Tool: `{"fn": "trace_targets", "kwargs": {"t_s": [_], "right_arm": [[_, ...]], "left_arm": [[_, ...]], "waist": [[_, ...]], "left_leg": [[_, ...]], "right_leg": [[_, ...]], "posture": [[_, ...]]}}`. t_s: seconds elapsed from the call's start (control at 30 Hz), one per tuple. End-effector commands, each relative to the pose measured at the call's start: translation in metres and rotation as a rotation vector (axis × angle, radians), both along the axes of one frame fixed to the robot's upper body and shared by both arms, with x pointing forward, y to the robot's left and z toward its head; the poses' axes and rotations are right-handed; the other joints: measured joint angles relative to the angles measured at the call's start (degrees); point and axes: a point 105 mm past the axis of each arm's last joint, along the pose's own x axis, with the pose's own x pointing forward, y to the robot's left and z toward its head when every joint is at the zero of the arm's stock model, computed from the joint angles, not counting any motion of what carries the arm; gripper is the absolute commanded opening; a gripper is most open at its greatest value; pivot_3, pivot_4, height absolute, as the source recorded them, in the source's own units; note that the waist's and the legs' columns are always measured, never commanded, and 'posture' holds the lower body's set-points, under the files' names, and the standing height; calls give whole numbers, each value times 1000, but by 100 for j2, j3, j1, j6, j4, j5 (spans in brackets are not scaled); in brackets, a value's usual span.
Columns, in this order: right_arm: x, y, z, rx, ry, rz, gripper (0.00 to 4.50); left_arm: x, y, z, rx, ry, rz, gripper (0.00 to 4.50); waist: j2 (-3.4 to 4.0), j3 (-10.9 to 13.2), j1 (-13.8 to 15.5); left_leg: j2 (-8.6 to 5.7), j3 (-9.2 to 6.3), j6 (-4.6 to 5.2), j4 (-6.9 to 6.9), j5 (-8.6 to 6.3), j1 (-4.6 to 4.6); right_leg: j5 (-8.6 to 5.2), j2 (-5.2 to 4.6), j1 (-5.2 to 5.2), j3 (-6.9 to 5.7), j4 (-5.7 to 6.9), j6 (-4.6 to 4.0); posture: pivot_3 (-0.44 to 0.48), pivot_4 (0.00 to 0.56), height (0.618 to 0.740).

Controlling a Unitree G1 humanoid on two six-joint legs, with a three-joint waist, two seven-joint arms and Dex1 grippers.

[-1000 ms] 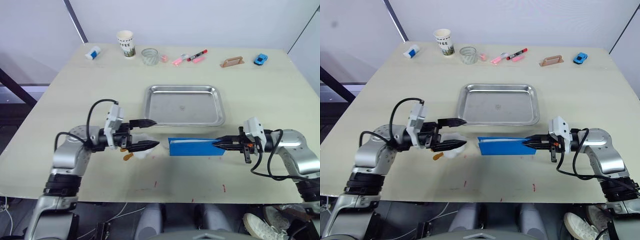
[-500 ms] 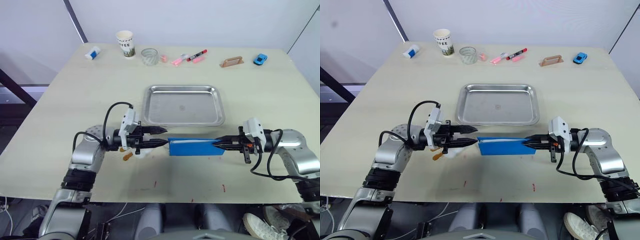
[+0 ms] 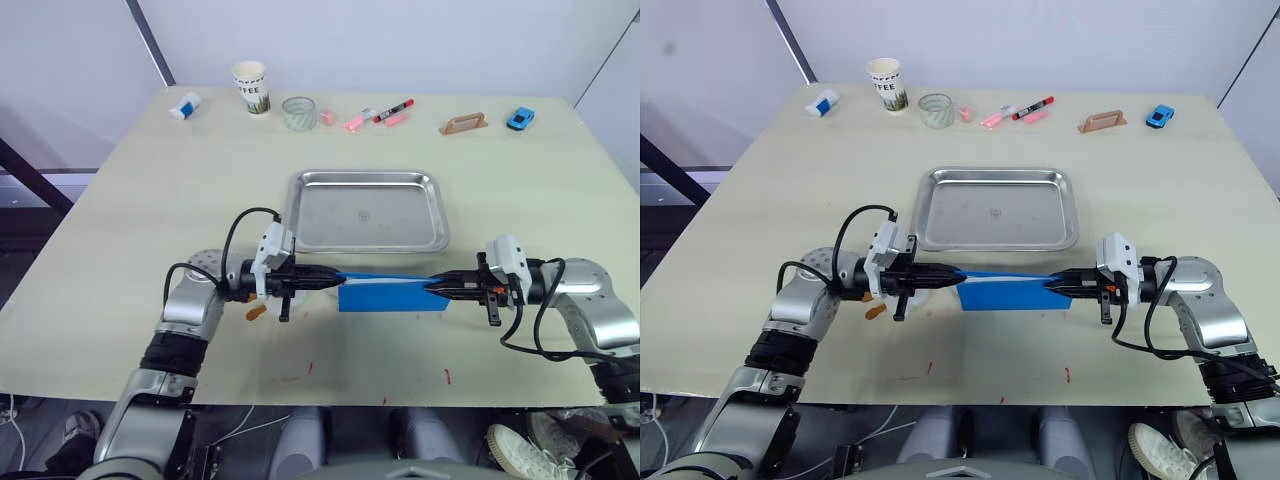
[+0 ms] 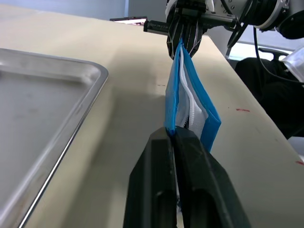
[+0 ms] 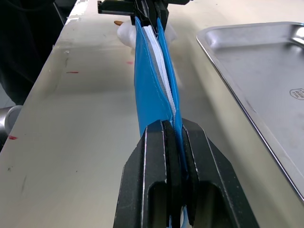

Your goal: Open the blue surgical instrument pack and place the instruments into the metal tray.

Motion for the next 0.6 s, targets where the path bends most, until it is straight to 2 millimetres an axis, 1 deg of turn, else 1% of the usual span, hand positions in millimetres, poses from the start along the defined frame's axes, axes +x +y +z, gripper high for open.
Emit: {"fn": "trace_targets", "kwargs": {"t_s": [0.03,0.07,0.13,0.2,0.23,0.27,0.5,0.6], "right_arm": [[-2,4,5,-5,13,19,0],[0,3,5,-11,9,8,0],[-3,2,2,-31,44,22,860],[1,2,6,-19,-1,-3,1730],[2,1,10,-12,-17,-15,2095],[2,-1,15,-4,-25,-30,2289],[-11,-28,47,52,58,-104,2289],[-14,-34,55,80,94,-131,2289]], "left_arm": [[-3,-6,5,-9,-28,-34,21],[-4,-5,5,-11,-28,-34,21],[-5,-3,6,-11,-27,-30,0],[-7,-1,6,-12,-26,-21,0],[-8,0,6,-12,-25,-17,0],[-8,0,7,-13,-27,-12,0],[-8,0,10,-16,-30,-7,0],[-8,0,9,-15,-28,-13,0]], "waist": [[0,0,5],[0,0,3],[0,0,1],[0,0,2],[0,0,0],[1,0,0],[1,1,8],[1,1,6]], "left_leg": [[0,0,0,0,0,0],[0,0,0,0,0,0],[0,0,0,0,0,0],[0,-2,0,0,0,-1],[0,-2,0,0,0,-1],[0,-1,0,0,0,-1],[-1,-3,0,3,0,-4],[0,-7,0,2,0,-4]], "right_leg": [[0,0,0,0,0,0],[0,0,0,0,0,0],[0,0,0,0,1,0],[0,0,0,-1,0,0],[0,0,0,-1,0,0],[0,0,0,0,0,0],[0,-3,1,-2,-1,1],[0,-1,1,-3,-1,0]], "posture": [[0,150,740],[0,150,740],[0,150,740],[0,150,740],[0,150,740],[0,150,740],[0,150,740],[0,150,740]]}}
